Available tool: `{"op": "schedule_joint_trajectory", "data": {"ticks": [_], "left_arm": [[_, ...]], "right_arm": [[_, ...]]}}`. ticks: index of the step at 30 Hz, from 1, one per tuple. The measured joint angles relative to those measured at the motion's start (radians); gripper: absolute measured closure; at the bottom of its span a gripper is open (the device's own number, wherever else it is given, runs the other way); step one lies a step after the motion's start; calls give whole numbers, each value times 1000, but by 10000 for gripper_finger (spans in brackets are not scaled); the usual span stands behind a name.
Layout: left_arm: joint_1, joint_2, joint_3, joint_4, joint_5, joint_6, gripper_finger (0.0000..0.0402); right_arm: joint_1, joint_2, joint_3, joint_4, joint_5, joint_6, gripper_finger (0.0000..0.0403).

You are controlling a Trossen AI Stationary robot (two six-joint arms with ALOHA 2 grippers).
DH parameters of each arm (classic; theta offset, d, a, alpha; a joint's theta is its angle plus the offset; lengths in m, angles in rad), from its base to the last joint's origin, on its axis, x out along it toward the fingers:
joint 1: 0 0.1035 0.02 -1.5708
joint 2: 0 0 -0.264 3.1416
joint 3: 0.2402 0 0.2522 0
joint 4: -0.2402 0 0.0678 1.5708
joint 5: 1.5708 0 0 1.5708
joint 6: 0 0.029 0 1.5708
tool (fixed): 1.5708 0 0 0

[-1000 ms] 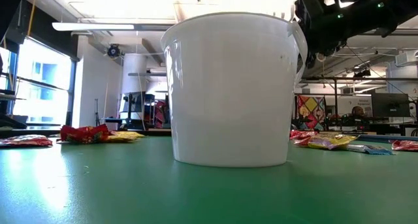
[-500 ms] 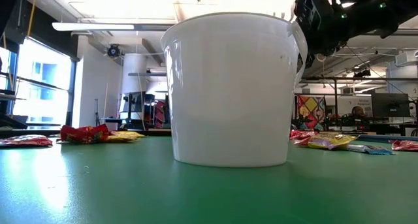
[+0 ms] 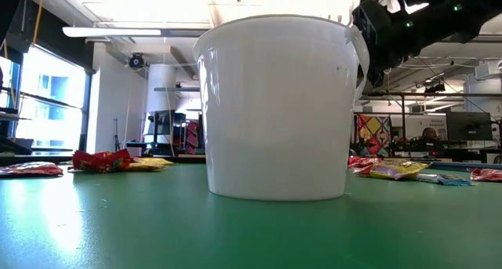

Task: Sort candy by brand, put in halloween buckets
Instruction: Put the white chocolate into the black bucket

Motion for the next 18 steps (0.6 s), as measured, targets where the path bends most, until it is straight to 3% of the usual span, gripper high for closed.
{"op": "schedule_joint_trajectory", "data": {"ticks": [5,12,18], "left_arm": [[9,-2,0,-78,31,12,401],[16,-6,-1,-99,-76,-28,401],[16,-39,-1,-118,-116,-83,401]], "right_arm": [[-2,0,109,-223,19,18,403],[-3,0,166,-251,-35,-71,403],[1,-7,201,-253,-39,-39,403]]}}
